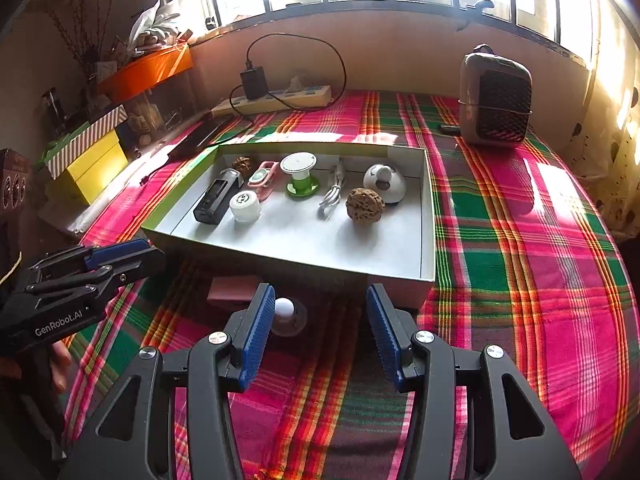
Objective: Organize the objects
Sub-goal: 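Move the right tool to the white ball-topped knob while the left tool approaches the pink block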
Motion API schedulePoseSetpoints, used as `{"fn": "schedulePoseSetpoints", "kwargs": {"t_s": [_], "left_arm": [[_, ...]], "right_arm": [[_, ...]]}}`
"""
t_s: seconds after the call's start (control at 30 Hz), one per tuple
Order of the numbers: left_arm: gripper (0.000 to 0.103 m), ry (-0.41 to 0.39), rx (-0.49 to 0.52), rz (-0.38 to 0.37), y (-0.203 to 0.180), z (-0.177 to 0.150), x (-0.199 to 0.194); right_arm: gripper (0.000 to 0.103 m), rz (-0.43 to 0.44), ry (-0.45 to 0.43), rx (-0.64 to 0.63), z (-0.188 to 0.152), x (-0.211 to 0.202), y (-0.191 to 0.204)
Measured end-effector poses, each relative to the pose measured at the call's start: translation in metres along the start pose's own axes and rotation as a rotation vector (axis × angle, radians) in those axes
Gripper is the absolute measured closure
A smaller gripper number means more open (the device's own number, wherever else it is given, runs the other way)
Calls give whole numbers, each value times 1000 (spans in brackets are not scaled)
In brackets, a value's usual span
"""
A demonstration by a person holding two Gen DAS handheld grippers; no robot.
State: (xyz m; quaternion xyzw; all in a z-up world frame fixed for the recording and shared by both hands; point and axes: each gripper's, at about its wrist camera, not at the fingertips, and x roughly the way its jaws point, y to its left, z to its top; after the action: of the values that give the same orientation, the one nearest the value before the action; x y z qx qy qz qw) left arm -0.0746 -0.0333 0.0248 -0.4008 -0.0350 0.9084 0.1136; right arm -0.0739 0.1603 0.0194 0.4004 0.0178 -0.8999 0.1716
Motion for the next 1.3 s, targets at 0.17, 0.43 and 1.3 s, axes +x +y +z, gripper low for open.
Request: {"fn": "schedulePoseSetpoints", "kwargs": {"t_s": [0.17, 0.43, 1.3], "left_arm": [[73, 11, -3, -10, 2, -5, 0], [73, 33, -2, -23, 6, -8, 3], [72, 74, 73, -135, -20, 2, 22]], "right_arm": [[54, 9, 50, -69, -12, 11, 15], [54, -11, 78, -98, -11, 25, 22], [69, -43, 76, -105, -4, 29, 9]]}}
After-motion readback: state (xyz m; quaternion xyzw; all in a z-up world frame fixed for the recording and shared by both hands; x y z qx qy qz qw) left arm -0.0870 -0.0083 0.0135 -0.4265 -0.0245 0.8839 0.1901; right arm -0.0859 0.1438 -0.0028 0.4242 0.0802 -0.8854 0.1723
